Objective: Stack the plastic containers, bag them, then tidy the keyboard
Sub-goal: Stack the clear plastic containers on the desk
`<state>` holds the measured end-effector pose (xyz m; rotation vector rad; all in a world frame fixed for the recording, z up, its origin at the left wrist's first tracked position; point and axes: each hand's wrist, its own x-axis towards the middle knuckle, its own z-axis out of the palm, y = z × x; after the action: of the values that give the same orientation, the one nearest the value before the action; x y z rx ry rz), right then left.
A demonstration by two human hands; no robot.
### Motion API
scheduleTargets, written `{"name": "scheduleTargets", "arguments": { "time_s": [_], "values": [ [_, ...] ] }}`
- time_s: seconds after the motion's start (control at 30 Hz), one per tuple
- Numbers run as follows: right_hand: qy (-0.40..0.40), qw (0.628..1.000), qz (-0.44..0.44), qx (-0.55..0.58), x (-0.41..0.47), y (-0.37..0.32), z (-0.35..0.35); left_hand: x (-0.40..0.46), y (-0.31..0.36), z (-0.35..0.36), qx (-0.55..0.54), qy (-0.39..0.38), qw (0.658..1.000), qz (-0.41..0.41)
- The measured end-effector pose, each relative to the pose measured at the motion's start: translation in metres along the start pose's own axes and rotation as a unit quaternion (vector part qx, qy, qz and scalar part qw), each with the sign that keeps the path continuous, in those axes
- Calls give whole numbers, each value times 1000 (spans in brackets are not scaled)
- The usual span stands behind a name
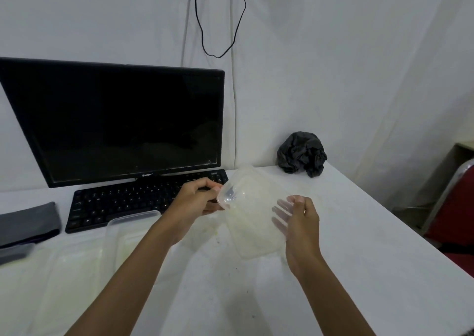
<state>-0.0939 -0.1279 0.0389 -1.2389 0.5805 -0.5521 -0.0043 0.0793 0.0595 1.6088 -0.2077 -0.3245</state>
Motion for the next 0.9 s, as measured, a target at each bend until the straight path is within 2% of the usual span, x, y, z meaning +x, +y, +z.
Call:
{"name": "scheduleTargets", "arguments": {
  "time_s": [0.13, 0.3, 0.5, 0.63, 0.73, 0.83, 0.9],
  "values": [
    [-5, 1000, -7, 21, -1, -2, 2, -3, 0, -2, 3, 2, 1000, 11],
    [-58, 998, -10, 27, 0, -2, -3, -3, 1, -4, 21, 65, 997, 28],
    [-109, 994, -15, -12, -2, -9, -15, -3, -1, -6, -9, 98, 995, 36],
    [-96, 990, -13, -99, 1, -12, -16, -1, -4, 1, -35, 119, 992, 29],
    [-58, 977, -45, -201, 4, -5, -17, 4, -8, 5, -32, 74, 997, 19],
    [-21, 959, -59, -275, 6, 5, -18, 9, -17, 11, 49, 0, 999, 10],
    [-11, 950, -58, -307, 8, 11, -18, 14, -27, 15, 95, -23, 995, 0]
  ]
}}
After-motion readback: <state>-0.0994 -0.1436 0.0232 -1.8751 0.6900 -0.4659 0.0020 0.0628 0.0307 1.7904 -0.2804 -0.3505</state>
